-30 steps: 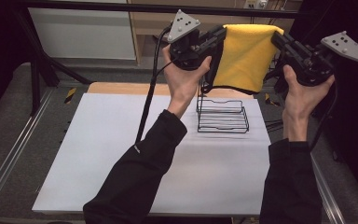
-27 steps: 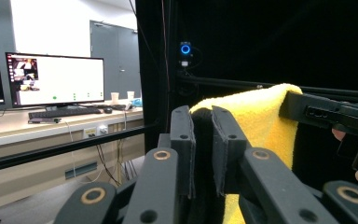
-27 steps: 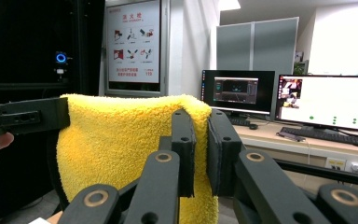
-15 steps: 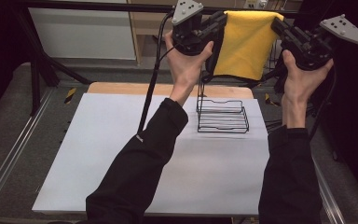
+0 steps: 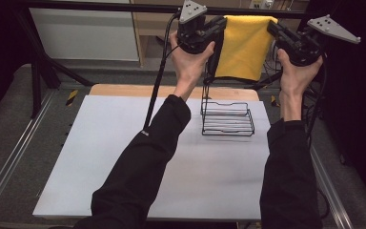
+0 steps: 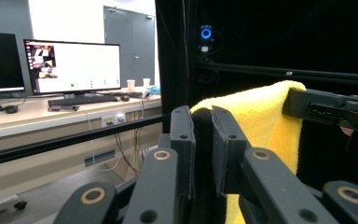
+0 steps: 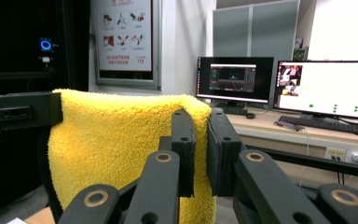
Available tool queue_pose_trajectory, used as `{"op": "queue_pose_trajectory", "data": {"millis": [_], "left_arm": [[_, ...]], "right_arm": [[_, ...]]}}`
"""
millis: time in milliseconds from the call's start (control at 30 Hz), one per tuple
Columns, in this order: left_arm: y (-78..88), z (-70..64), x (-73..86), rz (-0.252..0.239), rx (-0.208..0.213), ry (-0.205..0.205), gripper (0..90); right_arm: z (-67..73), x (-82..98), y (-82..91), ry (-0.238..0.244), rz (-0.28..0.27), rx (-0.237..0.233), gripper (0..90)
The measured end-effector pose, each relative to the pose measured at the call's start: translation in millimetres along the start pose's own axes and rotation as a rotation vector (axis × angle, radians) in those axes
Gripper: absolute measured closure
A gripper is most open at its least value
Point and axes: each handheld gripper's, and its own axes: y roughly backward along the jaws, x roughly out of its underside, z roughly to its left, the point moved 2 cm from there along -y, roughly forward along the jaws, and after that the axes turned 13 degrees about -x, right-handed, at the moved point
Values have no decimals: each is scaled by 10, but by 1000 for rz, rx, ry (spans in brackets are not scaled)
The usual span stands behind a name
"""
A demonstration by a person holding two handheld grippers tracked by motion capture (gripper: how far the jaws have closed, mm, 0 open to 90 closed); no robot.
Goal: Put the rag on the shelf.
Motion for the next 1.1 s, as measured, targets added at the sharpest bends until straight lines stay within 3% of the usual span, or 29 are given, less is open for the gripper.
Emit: {"op": "queue_pose_trajectory", "data": {"millis": [100,500,767,933,1100], "left_arm": [[-31,27,50,8,-5,-11,799],[17,-46,408,55,53,3,799],[88,-88,646,101,71,-31,798],[125,-102,703,111,93,-26,797],[166,-137,661,101,109,-29,797]], "right_arm": [[-28,84,-27,-3,15,-2,833],[-57,346,89,-10,70,-7,832],[-16,577,214,-19,120,-26,830],[1,647,276,-21,132,-38,827],[25,637,360,-25,119,-44,825]]}}
